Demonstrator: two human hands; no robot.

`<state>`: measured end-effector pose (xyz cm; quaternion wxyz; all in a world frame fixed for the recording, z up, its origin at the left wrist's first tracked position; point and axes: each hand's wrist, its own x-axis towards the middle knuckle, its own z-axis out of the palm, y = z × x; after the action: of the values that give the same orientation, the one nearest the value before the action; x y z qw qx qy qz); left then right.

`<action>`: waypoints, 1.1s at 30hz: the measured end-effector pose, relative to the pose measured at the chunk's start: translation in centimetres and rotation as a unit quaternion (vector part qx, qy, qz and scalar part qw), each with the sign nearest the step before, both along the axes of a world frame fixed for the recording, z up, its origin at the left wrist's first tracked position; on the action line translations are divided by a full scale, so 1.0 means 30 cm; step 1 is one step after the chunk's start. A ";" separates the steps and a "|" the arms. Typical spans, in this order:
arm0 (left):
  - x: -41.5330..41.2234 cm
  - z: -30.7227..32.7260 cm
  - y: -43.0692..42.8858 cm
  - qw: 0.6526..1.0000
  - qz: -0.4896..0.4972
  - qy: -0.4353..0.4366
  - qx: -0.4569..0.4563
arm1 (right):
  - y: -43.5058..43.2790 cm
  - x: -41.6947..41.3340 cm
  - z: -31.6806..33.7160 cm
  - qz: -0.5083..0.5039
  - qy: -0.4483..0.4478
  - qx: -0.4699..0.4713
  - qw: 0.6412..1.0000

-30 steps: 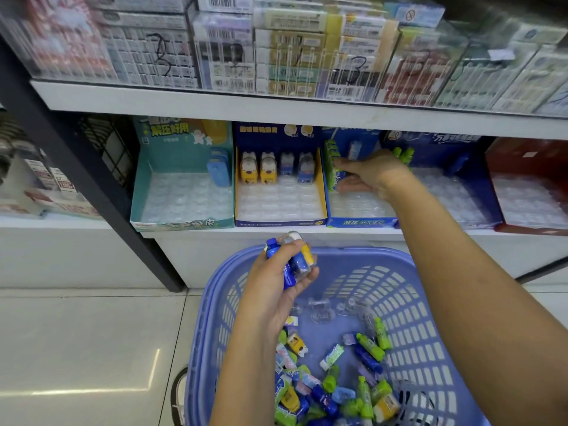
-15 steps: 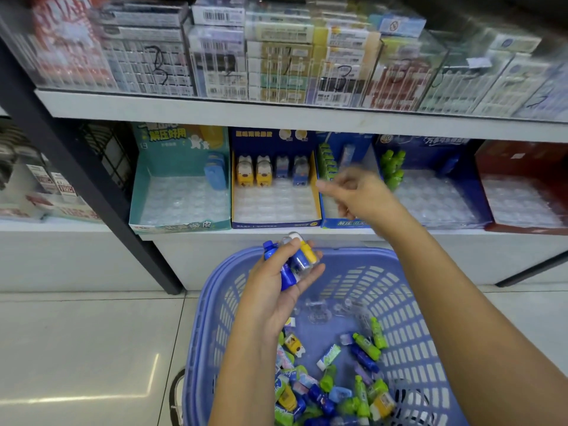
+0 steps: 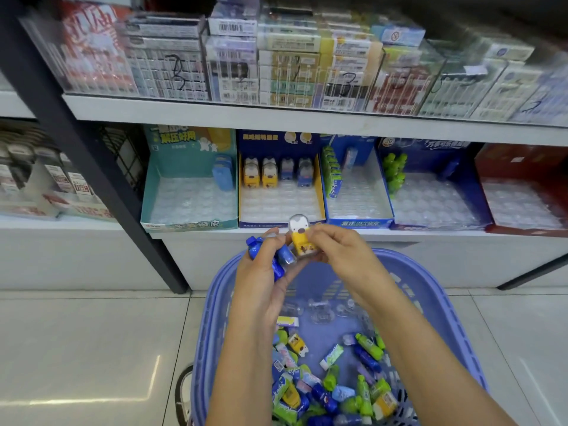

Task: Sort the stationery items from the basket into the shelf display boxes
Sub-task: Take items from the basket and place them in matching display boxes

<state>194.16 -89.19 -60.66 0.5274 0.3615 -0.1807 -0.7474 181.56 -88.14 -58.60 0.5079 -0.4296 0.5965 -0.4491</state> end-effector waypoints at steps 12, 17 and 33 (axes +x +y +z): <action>0.132 0.016 -0.042 0.997 0.003 -0.067 0.049 | -0.373 0.072 0.059 0.014 0.239 -0.206 0.949; 0.150 0.012 -0.051 0.996 0.017 -0.027 0.083 | -0.476 0.103 -0.024 0.054 0.370 -0.239 0.896; 0.155 0.009 -0.058 0.995 0.008 0.019 0.093 | -0.499 0.109 -0.014 0.109 0.611 -0.244 0.745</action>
<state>198.80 -90.93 -60.40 0.5013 0.3959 -0.0973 -0.7632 184.83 -103.12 -59.01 -0.0421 -0.7833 0.5986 -0.1622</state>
